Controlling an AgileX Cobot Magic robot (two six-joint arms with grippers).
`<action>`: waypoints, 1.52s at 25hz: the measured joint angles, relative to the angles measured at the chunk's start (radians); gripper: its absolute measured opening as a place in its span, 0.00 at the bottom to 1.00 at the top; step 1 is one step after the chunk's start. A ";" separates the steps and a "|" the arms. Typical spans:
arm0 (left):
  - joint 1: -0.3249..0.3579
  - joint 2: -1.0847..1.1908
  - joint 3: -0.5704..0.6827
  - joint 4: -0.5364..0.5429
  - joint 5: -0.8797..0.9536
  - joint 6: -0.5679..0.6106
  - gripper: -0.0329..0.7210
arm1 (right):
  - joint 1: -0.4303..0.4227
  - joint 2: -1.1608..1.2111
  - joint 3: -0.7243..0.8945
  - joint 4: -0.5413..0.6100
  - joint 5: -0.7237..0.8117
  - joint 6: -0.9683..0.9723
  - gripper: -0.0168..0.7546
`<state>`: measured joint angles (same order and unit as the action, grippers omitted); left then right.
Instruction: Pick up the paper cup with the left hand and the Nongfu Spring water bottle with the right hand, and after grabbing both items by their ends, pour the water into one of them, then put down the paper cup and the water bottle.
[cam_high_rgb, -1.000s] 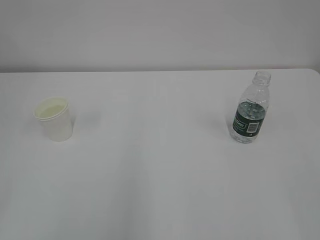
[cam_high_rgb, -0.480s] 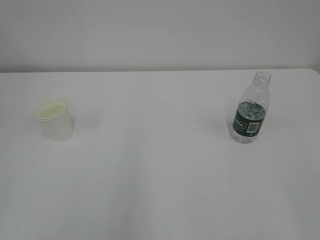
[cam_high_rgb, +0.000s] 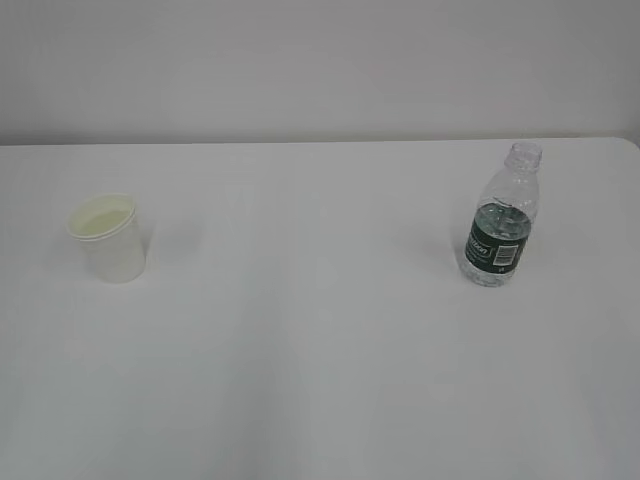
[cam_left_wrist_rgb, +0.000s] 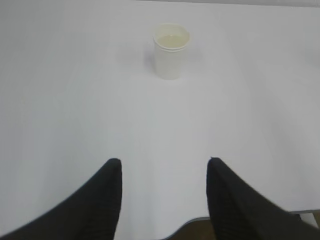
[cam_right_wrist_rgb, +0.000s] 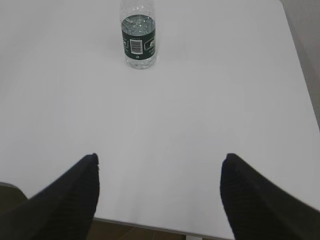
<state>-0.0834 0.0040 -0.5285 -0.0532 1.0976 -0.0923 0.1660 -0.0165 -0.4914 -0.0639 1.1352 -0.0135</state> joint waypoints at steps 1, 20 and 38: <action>0.016 0.000 0.000 0.000 0.000 0.000 0.56 | 0.000 0.000 0.000 0.000 0.000 0.000 0.76; 0.074 0.000 0.000 -0.002 0.000 0.000 0.49 | -0.049 0.000 0.000 0.006 0.000 0.000 0.76; 0.074 0.000 0.000 -0.002 0.000 0.000 0.49 | -0.049 0.000 0.000 0.006 0.000 0.000 0.76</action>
<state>-0.0091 0.0040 -0.5285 -0.0550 1.0976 -0.0923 0.1173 -0.0165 -0.4914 -0.0581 1.1352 -0.0135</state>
